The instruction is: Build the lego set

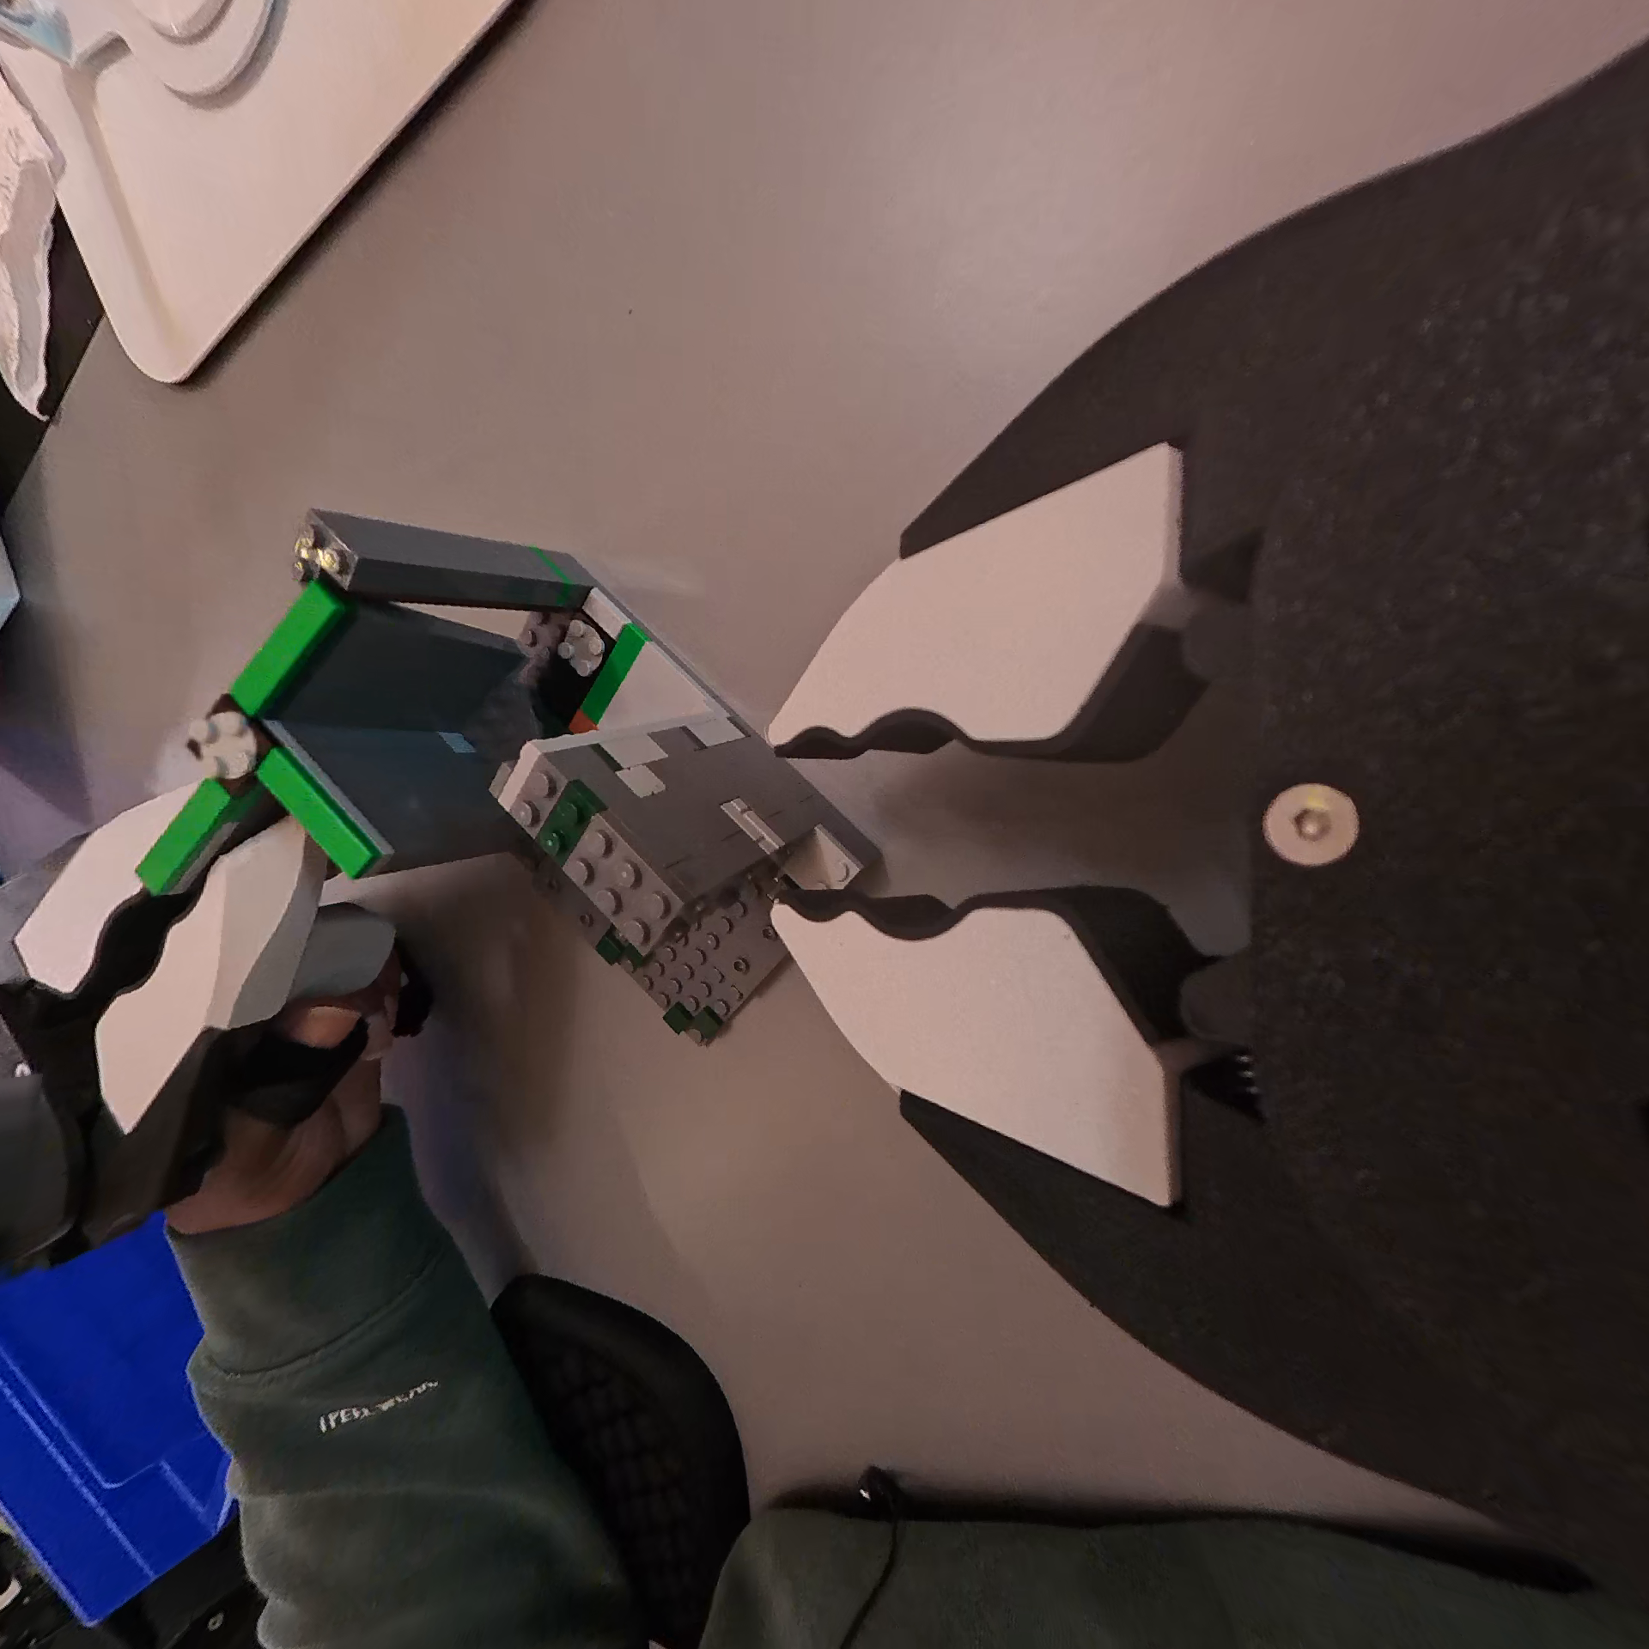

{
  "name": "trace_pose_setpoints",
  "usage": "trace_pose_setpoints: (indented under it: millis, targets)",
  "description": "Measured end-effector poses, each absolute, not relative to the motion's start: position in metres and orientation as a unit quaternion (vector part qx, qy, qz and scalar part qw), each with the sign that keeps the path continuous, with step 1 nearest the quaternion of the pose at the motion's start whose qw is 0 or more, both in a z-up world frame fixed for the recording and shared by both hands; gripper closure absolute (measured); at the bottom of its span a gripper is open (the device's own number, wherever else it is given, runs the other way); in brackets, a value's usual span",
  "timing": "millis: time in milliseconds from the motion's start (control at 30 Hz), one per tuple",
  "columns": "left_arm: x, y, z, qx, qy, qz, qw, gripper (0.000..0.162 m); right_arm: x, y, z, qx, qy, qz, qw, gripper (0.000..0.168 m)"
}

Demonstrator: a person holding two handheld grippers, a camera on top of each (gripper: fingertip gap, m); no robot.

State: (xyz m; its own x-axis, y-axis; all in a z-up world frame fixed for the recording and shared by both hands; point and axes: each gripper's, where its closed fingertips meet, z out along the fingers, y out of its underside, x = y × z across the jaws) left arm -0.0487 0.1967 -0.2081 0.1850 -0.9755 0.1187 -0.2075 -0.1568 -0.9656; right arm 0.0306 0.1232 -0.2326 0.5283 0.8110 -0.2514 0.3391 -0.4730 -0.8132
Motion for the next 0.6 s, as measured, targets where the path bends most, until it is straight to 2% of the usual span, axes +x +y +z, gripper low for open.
trace_pose_setpoints:
  millis: [333, 600]
  targets:
    - [-0.054, 0.200, -0.217, -0.655, 0.465, -0.415, 0.428, 0.153, 0.030, 0.121, -0.232, -0.792, -0.365, 0.327, 0.364, 0.141]
    - [-0.060, 0.202, -0.228, -0.680, 0.470, -0.376, 0.418, 0.143, 0.028, 0.119, -0.234, -0.791, -0.368, 0.328, 0.362, 0.141]
